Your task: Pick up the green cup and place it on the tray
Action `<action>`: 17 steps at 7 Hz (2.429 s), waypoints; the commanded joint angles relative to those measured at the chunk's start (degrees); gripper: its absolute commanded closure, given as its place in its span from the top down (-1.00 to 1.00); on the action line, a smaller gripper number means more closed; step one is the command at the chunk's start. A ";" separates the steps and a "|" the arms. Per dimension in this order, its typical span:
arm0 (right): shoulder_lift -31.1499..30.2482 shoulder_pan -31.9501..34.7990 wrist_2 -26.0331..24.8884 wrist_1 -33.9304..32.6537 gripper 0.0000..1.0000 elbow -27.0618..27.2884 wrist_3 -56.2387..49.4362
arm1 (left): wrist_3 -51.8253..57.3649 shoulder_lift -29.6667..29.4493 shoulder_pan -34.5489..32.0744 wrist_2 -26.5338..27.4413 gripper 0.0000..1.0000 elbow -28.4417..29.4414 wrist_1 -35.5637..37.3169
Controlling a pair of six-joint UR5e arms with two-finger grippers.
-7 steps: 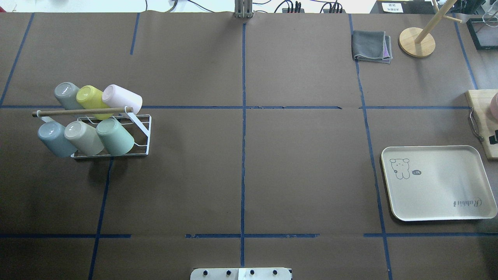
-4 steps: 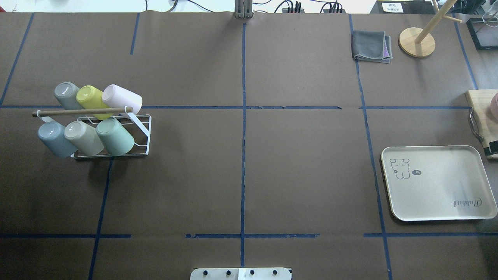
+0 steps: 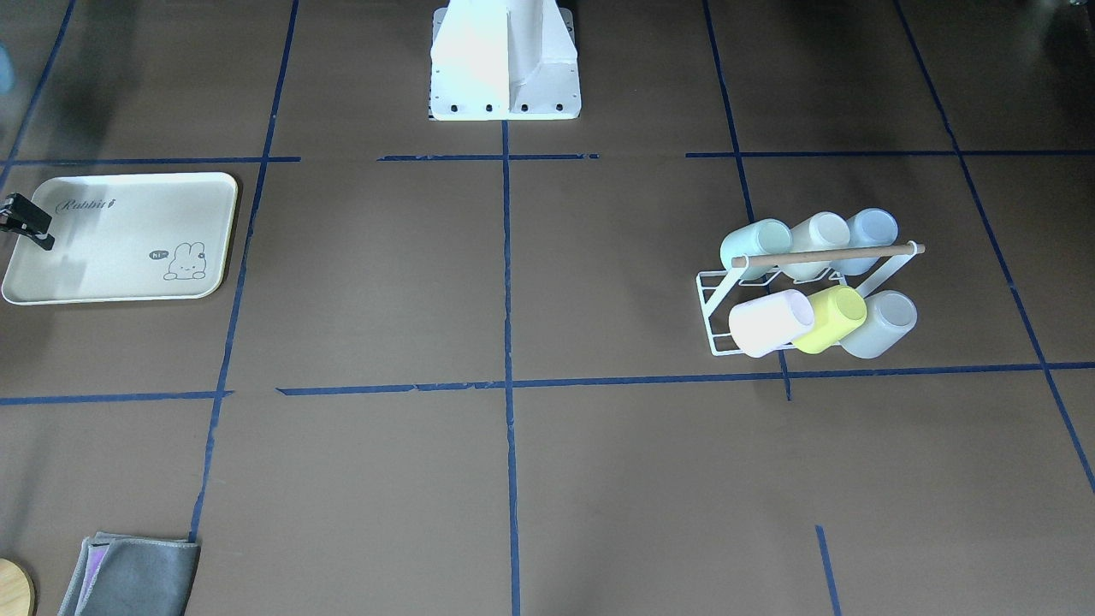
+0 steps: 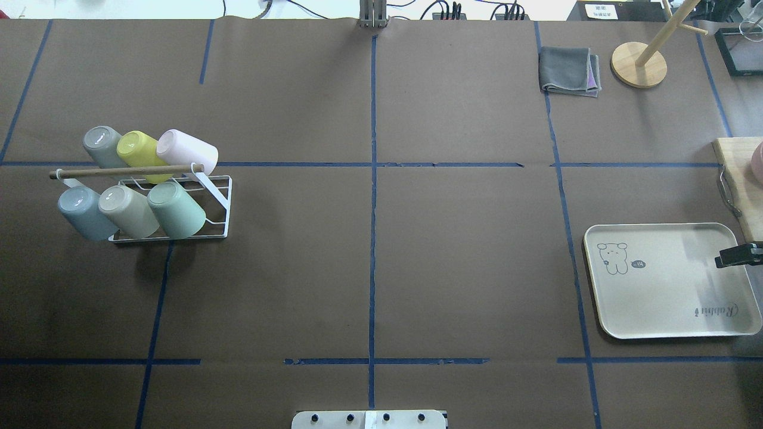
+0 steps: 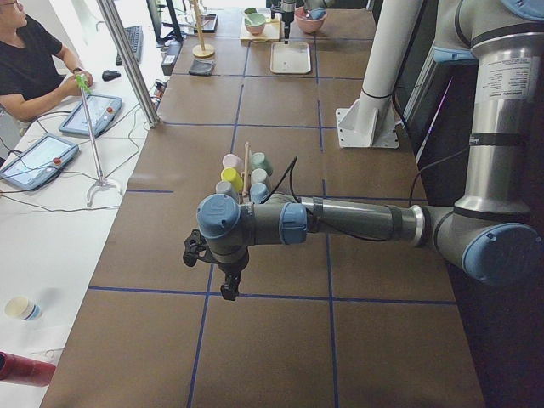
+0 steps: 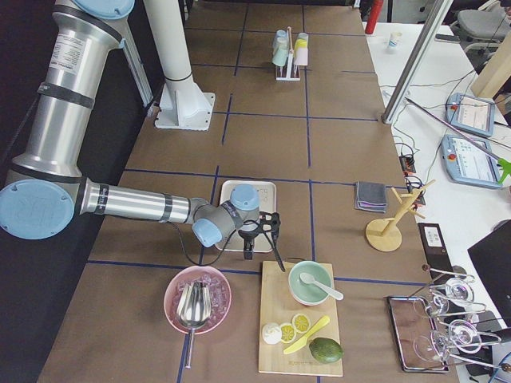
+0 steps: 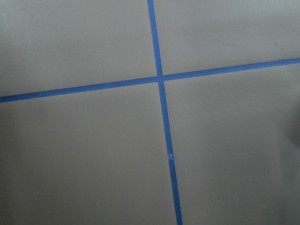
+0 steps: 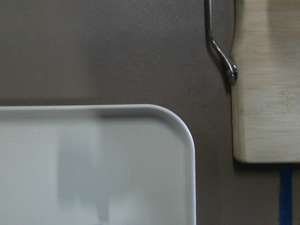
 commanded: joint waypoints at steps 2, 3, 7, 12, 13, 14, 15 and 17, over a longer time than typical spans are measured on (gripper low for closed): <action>-0.53 -0.44 -0.09 1.36 0.97 -1.29 0.38 | 0.06 0.00 -0.03 -0.02 1.00 0.01 -0.12; -0.53 -0.43 -0.09 2.76 0.93 -2.95 0.29 | 0.06 -0.09 -0.03 -0.02 1.00 0.01 -0.12; -0.62 0.18 5.52 4.27 0.52 -3.50 0.47 | 0.06 -0.09 -0.03 0.07 1.00 -0.43 -0.12; -0.71 1.67 5.36 4.27 0.39 -3.76 0.38 | -0.02 -0.09 -0.03 0.07 1.00 -0.52 -0.12; -0.97 2.02 5.19 4.18 0.26 -3.76 0.38 | -0.02 -0.09 -0.03 0.07 1.00 -0.52 -0.12; -0.97 2.20 5.10 4.18 -0.05 -3.76 0.38 | -0.02 -0.09 -0.03 0.07 1.00 -0.52 -0.12; -0.97 2.29 5.01 4.18 -0.34 -3.76 0.38 | -0.02 -0.09 -0.03 0.07 1.00 -0.52 -0.12; -0.80 2.20 4.57 4.18 -0.35 -3.76 0.38 | -0.11 -0.18 -0.03 -0.02 1.00 -0.52 -0.12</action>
